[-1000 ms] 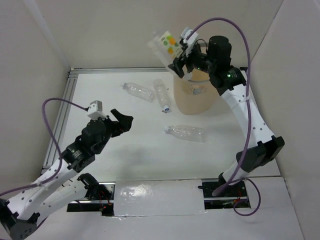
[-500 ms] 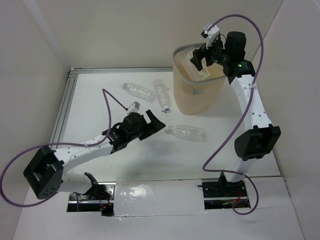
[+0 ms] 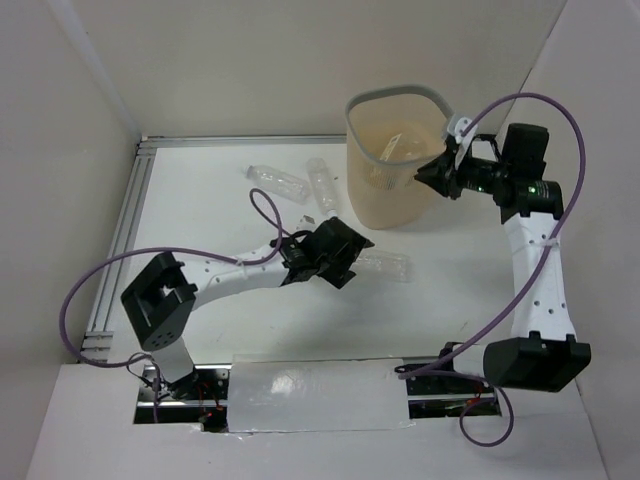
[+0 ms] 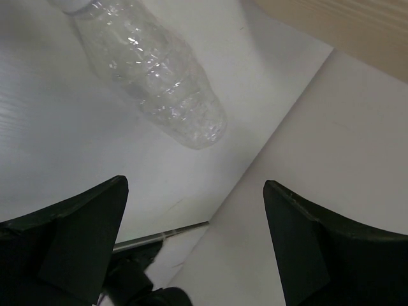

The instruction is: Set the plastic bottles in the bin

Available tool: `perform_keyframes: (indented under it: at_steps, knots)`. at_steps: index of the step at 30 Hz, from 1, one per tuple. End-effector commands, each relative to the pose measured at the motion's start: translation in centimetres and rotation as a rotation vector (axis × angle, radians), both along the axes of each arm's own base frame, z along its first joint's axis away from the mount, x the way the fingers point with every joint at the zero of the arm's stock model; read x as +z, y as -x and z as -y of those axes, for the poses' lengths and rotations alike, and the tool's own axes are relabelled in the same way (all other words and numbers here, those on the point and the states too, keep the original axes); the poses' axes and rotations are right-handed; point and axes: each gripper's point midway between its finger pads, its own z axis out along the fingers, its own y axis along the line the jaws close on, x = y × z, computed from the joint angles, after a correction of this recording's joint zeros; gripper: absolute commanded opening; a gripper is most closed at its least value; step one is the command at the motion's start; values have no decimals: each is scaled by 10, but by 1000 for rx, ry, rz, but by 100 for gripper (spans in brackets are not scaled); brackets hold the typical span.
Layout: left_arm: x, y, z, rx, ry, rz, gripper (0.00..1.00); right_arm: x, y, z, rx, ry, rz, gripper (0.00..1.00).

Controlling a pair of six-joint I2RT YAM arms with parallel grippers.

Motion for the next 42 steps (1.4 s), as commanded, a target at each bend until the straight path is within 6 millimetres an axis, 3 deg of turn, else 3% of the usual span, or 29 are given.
perform_keyframes:
  at_steps: [1,4,9,16,25,33,36,39,41,42]
  knots:
    - [-16,1,5,111,-1,-160,100,-30,25,-4,76,-13,-75,26]
    - [-22,-6,21,131,38,-169,100,-39,35,1,65,-29,-98,27]
    - [-25,-10,28,138,-36,-213,100,-45,42,10,34,-23,-92,27]
    - [-54,-23,22,189,-90,-251,100,-51,47,9,40,-48,-119,27]
    - [-94,-42,15,238,-159,-313,100,-59,53,10,33,-51,-141,41]
    - [-99,-63,13,278,-156,-323,100,-69,59,9,33,-60,-175,42]
    - [-100,-66,12,275,-160,-330,87,-71,60,8,37,-73,-190,42]
    - [-113,-57,3,265,-197,-356,66,-71,61,7,35,-77,-197,42]
    - [-109,-49,-4,245,-197,-341,58,-71,61,7,35,-77,-197,42]
    - [-108,-46,-8,236,-199,-335,49,-71,61,7,35,-77,-197,42]
